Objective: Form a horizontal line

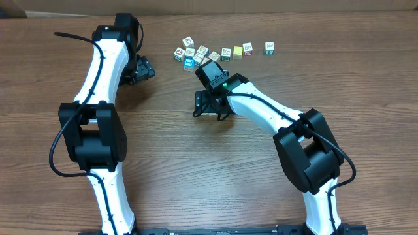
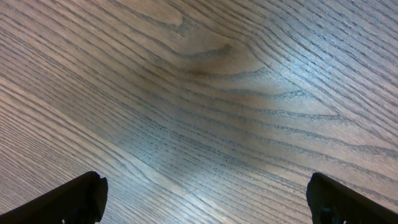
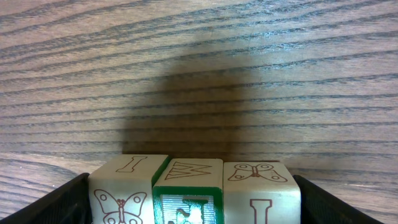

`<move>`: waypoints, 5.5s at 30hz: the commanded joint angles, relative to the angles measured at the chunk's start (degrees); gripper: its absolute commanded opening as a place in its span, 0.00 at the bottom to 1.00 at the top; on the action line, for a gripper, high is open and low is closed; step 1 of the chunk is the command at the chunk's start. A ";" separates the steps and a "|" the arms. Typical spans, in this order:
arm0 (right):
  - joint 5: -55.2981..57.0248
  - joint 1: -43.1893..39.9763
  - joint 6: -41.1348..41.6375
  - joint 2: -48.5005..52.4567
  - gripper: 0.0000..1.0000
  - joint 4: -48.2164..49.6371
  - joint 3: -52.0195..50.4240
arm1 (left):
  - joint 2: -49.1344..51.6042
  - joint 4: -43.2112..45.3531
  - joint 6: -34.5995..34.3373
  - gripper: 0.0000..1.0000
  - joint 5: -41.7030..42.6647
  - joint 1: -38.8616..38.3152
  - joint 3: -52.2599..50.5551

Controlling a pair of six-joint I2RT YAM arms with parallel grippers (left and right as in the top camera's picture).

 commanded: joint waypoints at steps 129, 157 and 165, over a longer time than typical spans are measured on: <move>-0.85 0.96 -3.76 0.68 1.00 1.90 -0.61 | -1.20 -0.09 0.24 1.00 -0.59 -0.22 1.18; -0.79 0.98 8.72 0.68 0.94 1.03 -0.61 | -1.20 -0.11 0.24 1.00 -0.59 -0.24 1.18; -0.81 0.98 8.76 0.68 0.95 0.68 -0.61 | -1.20 -0.09 0.24 1.00 -0.59 -0.22 1.18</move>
